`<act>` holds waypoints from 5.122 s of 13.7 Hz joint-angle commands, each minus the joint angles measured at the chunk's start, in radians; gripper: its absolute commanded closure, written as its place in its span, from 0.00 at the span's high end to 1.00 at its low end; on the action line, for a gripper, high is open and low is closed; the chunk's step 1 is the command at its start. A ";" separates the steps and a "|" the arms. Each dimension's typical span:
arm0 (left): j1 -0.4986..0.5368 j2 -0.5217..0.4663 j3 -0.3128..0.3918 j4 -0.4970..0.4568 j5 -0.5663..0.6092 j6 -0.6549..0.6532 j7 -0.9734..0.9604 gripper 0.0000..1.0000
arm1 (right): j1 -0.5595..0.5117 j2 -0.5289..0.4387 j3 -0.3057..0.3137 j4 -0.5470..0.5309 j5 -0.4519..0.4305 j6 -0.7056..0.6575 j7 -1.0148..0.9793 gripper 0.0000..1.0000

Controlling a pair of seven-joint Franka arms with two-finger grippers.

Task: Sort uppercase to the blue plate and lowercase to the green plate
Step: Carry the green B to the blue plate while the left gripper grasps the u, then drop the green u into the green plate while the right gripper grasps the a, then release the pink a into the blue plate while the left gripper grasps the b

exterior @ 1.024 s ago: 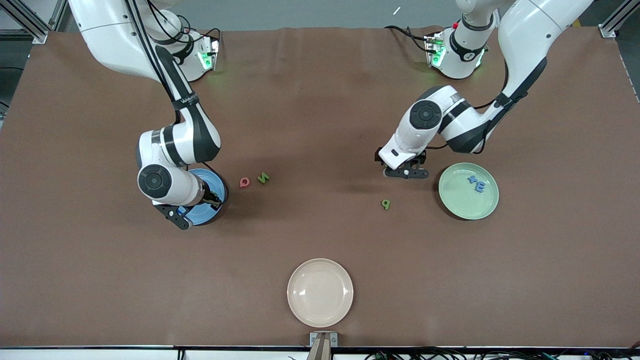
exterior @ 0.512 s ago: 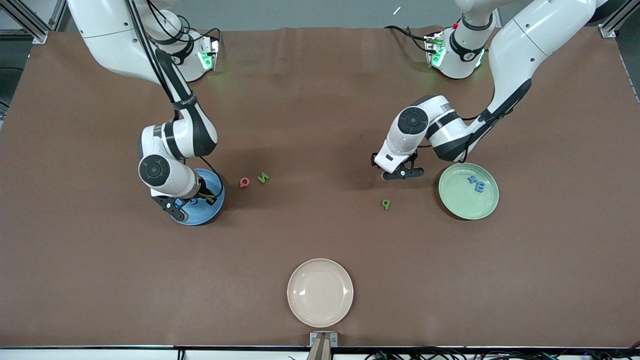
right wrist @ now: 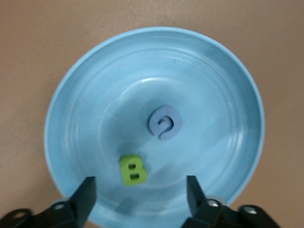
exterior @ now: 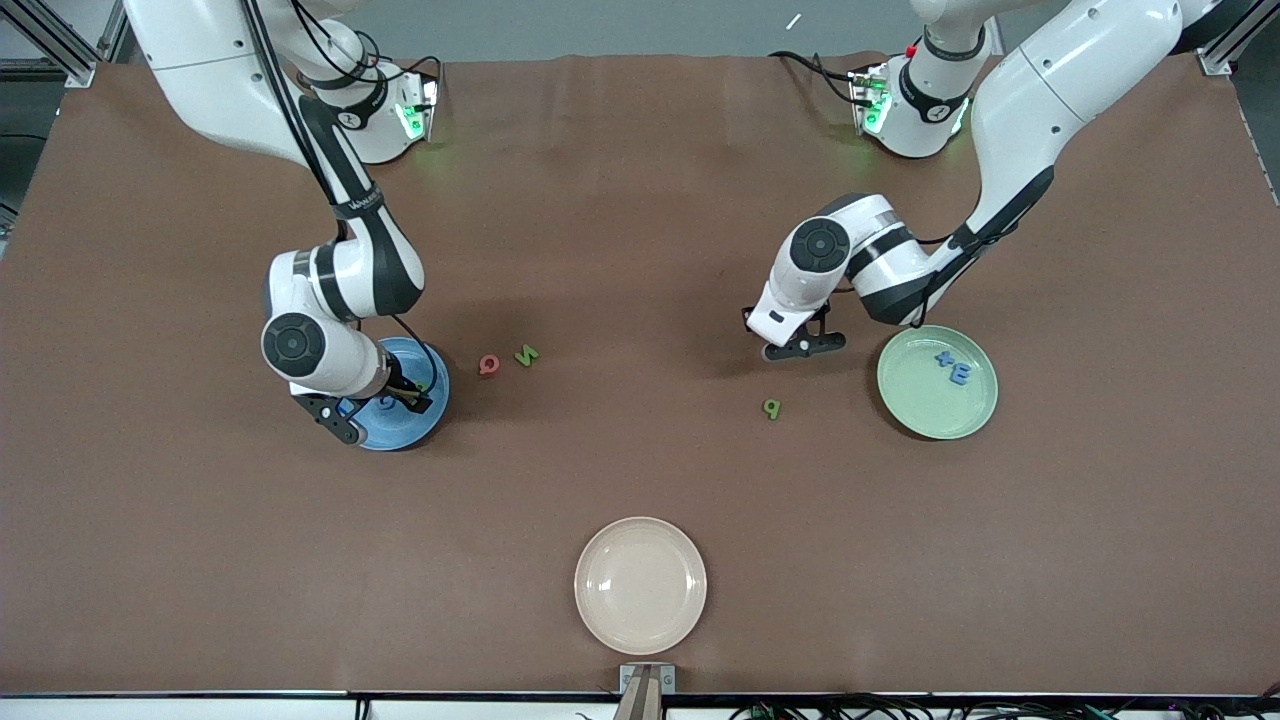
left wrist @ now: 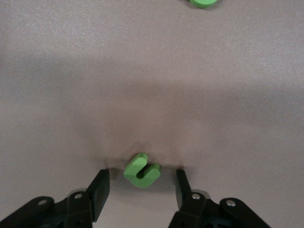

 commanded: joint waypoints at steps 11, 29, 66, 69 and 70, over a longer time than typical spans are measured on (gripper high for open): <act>-0.001 0.004 0.039 0.012 0.105 0.031 -0.020 0.19 | 0.154 -0.022 0.018 -0.087 0.068 0.205 0.501 1.00; 0.525 -0.099 -0.151 -0.014 0.103 -0.017 0.489 0.18 | 0.235 0.030 0.018 -0.178 0.068 0.354 0.569 0.76; 0.047 0.056 0.014 0.300 0.057 -0.112 0.419 0.99 | -0.047 -0.096 0.014 -0.134 0.059 0.013 0.071 1.00; -0.022 0.088 0.050 0.320 0.054 -0.112 0.421 0.98 | -0.002 -0.105 0.027 -0.029 0.068 -0.113 0.160 1.00; -0.025 0.116 0.050 0.331 0.054 -0.112 0.421 0.98 | 0.035 -0.105 0.032 -0.018 0.069 -0.112 0.212 1.00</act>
